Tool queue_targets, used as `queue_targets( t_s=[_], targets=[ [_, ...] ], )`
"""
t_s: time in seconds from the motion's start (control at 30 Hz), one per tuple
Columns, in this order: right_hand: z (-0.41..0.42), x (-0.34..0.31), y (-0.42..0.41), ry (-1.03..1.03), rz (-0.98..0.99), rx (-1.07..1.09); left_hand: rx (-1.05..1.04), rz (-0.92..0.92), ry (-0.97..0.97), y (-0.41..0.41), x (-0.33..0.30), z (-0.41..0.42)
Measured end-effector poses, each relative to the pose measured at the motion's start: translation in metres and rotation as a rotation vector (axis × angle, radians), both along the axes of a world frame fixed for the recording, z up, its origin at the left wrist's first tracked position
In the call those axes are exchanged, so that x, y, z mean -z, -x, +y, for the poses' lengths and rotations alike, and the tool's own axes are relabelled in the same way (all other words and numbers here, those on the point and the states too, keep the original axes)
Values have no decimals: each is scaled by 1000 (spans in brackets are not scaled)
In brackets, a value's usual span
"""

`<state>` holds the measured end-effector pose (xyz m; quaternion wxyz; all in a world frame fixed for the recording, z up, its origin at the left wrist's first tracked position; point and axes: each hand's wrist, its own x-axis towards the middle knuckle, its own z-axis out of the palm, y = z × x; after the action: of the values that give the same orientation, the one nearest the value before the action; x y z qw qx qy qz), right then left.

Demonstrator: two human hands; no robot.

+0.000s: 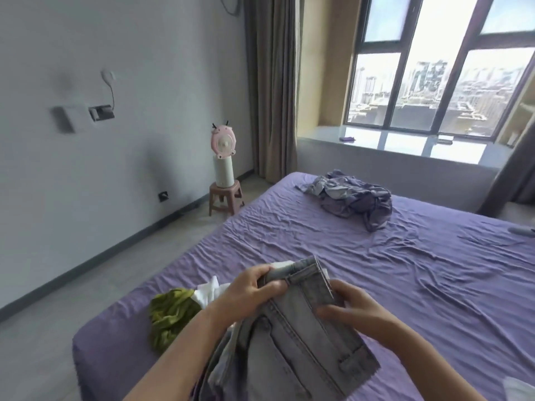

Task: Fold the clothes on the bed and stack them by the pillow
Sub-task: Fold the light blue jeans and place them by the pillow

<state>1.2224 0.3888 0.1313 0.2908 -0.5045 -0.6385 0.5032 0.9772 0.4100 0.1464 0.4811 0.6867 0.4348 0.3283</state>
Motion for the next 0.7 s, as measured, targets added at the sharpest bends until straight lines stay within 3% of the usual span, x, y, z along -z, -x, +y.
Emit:
queue_targets(
  t_s=[0.17, 0.27, 0.33, 0.4, 0.47, 0.53, 0.7],
  targets=[
    [-10, -107, -8, -185, 121, 253, -94, -197, -43, -40, -62, -4],
    [-16, -161, -16, -294, 117, 443, -193, -263, -262, -75, -99, -24],
    [-21, -182, -24, -303, 217, 570, -48, -399, -260, -96, -120, -44],
    [-30, -198, -33, -289, 410, 652, 186, -346, -290, -117, -133, -65],
    [-43, -213, -41, -296, 570, 655, 256, -217, -418, -139, -141, -78],
    [-57, -223, -48, -292, 686, 596, 220, -225, -463, -156, -149, -82],
    [-86, -225, -77, -308, 641, 481, 189, -603, -218, -170, -157, -65]
  ],
)
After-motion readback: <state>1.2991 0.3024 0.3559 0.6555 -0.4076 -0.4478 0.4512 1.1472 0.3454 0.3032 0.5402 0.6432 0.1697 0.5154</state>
